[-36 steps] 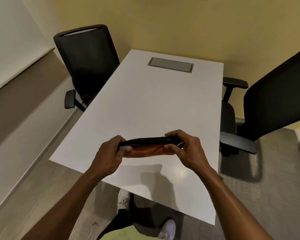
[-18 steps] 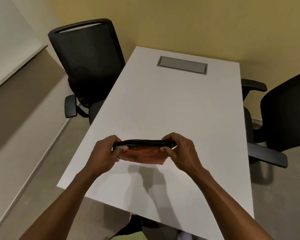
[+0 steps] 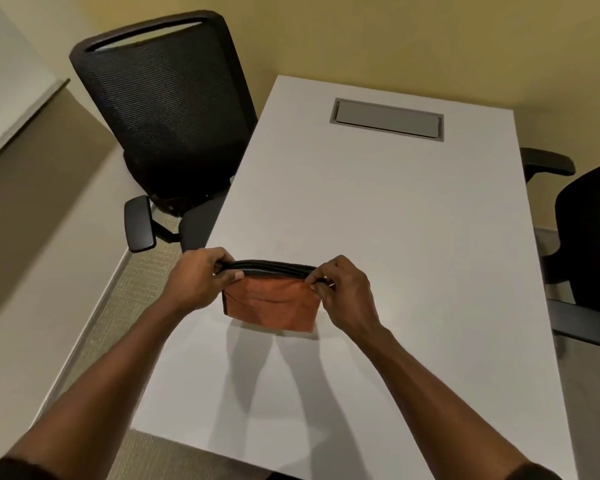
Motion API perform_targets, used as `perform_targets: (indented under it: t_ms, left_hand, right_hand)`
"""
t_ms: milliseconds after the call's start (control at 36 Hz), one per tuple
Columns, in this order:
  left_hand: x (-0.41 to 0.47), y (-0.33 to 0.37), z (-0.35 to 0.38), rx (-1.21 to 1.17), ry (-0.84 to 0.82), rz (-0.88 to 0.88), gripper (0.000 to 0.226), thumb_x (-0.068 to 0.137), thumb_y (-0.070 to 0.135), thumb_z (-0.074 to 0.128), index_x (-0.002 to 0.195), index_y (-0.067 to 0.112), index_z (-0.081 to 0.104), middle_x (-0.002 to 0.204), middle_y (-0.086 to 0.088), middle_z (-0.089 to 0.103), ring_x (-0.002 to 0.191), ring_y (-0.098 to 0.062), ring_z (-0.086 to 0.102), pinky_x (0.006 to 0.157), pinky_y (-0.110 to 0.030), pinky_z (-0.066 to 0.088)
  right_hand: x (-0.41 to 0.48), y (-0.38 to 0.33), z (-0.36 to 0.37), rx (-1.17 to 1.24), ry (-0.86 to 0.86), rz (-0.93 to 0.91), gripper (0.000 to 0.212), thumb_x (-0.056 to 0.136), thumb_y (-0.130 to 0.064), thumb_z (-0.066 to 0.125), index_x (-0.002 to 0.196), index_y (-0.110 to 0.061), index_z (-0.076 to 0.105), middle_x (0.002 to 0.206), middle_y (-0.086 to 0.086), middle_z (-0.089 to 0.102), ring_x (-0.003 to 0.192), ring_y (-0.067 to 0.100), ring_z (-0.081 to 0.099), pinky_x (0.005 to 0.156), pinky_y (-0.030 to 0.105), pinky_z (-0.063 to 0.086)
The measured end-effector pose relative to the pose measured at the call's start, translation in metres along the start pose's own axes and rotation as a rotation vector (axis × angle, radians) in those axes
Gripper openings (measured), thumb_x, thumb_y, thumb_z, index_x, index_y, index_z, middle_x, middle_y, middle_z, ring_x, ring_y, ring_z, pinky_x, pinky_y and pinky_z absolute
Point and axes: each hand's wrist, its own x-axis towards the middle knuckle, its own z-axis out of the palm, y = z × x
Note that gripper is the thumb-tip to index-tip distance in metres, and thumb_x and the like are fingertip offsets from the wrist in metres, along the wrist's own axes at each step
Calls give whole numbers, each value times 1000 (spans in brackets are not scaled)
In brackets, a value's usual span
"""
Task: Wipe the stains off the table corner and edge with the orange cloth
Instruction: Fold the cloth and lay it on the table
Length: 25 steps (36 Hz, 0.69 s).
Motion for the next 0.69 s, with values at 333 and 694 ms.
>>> perform_targets:
  t_ms: [333,694]
  left_hand:
    - [120,-2,58,225,7,-55,18,104,38,77,109,21,79,104,-2,79,101,-30,74,76,-37,50]
    - [132,-16,106,503,-143,230,88,108,30,72,178,9,24,188,-14,13,177,-31,6,140,-47,21]
  right_hand:
    - [84,47,41,0,-133,331,25,101,-10,51,122,-14,64,111,-11,61,108,24,66,79,34,52]
    - [87,79,70,-212,-334,260,58,108,-52,44,162,-38,27,174,-5,28,152,25,43,115,47,44]
